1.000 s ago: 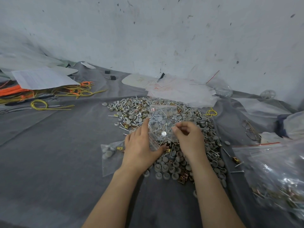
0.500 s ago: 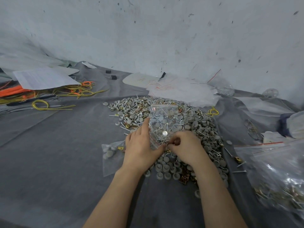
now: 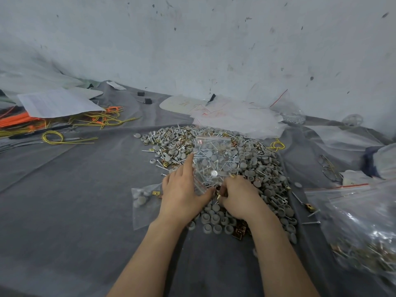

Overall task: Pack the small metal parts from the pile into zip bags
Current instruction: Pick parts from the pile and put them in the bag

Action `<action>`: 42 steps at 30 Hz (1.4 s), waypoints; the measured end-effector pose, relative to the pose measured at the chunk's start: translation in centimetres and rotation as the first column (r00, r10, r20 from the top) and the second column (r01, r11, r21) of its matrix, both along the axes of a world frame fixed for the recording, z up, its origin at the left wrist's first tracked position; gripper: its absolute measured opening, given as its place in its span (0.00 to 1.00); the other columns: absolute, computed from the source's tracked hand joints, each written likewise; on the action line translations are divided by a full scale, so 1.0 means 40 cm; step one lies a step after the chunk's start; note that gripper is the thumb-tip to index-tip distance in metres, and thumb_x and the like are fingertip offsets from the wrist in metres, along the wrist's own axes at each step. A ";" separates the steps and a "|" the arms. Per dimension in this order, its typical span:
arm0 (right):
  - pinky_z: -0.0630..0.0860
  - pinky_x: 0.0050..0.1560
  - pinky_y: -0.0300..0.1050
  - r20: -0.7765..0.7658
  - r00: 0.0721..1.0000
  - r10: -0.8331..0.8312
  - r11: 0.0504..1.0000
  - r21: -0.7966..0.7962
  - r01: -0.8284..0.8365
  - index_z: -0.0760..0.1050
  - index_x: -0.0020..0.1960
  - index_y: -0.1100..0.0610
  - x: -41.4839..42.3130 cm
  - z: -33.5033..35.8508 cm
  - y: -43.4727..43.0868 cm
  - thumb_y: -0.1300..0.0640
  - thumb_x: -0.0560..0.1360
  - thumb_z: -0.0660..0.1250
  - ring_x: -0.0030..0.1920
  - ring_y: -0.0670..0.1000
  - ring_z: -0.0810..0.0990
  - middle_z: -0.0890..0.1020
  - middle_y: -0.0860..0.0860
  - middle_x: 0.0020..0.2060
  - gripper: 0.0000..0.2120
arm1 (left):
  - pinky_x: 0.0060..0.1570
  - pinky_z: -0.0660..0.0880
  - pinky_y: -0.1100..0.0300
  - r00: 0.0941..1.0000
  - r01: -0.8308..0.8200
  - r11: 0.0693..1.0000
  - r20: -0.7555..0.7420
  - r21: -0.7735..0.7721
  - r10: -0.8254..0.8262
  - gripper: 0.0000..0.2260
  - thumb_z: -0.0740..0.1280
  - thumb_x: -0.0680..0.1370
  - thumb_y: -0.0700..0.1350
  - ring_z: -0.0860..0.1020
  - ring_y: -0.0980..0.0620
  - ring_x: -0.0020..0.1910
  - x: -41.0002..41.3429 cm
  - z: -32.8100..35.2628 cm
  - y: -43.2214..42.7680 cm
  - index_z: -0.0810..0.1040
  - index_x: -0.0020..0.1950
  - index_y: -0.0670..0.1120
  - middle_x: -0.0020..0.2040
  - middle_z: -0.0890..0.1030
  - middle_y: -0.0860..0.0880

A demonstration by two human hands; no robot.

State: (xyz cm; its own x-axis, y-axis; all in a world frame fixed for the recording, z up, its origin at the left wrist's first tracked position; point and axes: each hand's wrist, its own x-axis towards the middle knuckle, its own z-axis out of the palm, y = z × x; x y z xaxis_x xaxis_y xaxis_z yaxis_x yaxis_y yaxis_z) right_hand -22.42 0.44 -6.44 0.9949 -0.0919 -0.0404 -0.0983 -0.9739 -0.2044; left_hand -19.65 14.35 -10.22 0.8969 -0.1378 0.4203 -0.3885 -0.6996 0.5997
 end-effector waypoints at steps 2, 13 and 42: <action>0.72 0.59 0.51 0.021 1.000 -0.002 1.000 0.022 0.002 0.74 0.56 0.55 0.001 -0.002 0.000 0.57 0.77 0.64 0.58 0.55 0.72 0.72 0.54 0.57 0.08 | 0.68 0.60 0.49 1.000 -0.002 1.000 -0.002 0.002 0.002 0.43 0.70 0.70 0.60 0.68 0.49 0.67 -0.001 0.000 0.000 0.51 0.78 0.50 0.66 0.73 0.50; 0.69 0.64 0.50 0.014 0.999 0.044 0.998 0.045 -0.045 0.72 0.62 0.49 -0.001 -0.003 -0.004 0.53 0.77 0.65 0.63 0.56 0.69 0.69 0.54 0.62 0.14 | 0.70 0.57 0.51 1.000 0.008 0.999 -0.023 0.041 -0.007 0.44 0.64 0.69 0.65 0.66 0.50 0.68 -0.003 0.003 0.001 0.49 0.78 0.50 0.68 0.71 0.50; 0.77 0.52 0.47 0.244 0.935 -0.257 0.396 0.909 -0.129 0.80 0.40 0.51 0.032 0.005 -0.059 0.62 0.74 0.69 0.42 0.46 0.83 0.85 0.46 0.37 0.08 | 0.52 0.74 0.57 0.988 0.140 0.940 -0.018 -0.310 -0.153 0.16 0.62 0.79 0.39 0.78 0.48 0.51 -0.039 0.082 -0.128 0.73 0.66 0.46 0.51 0.81 0.47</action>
State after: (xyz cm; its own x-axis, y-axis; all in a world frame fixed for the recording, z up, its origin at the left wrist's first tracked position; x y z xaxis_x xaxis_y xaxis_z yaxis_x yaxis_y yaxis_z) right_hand -21.13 -1.91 -6.23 0.9555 -0.2564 0.1459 0.1009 -0.1808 -0.9783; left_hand -21.22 9.24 -6.95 0.8939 -0.1390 0.4263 -0.4433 -0.4159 0.7940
